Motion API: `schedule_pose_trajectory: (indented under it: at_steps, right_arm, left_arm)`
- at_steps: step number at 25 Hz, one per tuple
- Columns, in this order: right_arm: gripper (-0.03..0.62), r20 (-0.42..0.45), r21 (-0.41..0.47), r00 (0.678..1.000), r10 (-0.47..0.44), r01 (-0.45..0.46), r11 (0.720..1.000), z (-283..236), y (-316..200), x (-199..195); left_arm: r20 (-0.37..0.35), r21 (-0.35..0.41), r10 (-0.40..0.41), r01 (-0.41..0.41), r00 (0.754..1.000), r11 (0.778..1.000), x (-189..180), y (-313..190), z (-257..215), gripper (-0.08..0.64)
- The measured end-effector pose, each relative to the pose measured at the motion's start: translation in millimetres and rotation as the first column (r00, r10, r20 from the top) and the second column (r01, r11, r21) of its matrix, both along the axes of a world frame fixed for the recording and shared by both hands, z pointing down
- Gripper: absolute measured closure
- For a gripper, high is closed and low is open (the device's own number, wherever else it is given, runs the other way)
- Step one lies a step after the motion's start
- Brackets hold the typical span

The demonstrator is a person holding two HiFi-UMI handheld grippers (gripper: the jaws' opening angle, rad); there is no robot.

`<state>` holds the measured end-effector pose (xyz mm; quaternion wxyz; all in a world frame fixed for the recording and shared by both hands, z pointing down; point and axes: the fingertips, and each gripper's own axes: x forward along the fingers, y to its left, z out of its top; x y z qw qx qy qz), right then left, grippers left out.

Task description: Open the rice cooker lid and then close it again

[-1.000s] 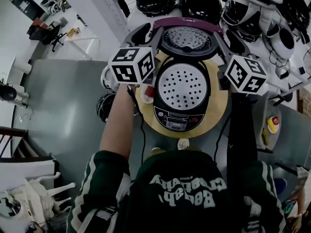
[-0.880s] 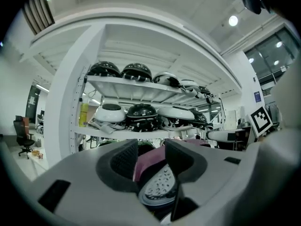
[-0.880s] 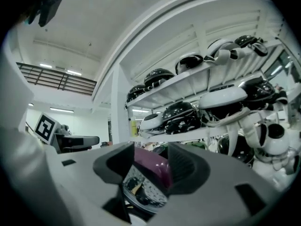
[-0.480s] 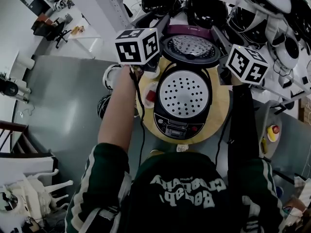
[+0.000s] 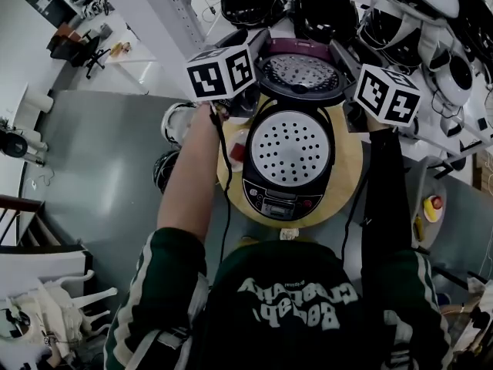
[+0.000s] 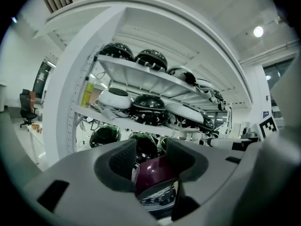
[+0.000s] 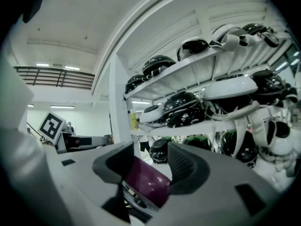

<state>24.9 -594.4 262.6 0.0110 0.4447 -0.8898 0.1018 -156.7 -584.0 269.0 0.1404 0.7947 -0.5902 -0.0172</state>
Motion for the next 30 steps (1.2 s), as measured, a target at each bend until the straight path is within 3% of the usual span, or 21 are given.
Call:
schedule_pose_trajectory:
  at_steps: [13,21,30]
  right_arm:
    - [0.362,0.027,0.001,1.000,-0.001,0.001,1.000,3.4,37.6,1.4]
    - [0.351,0.064,-0.065,0.997,0.041,-0.037,0.997,16.4,78.4,4.2]
    - [0.347,0.055,-0.150,0.998,0.025,-0.017,0.989,39.3,134.5,-0.2]
  left_arm:
    - [0.065,0.003,0.015,-0.015,0.998,1.000,6.2,37.8,-3.9,0.425]
    - [0.031,-0.022,0.093,-0.093,0.995,0.995,5.7,76.7,7.6,0.416]
    - [0.023,-0.063,0.167,-0.165,0.986,0.984,15.4,121.2,30.8,0.400]
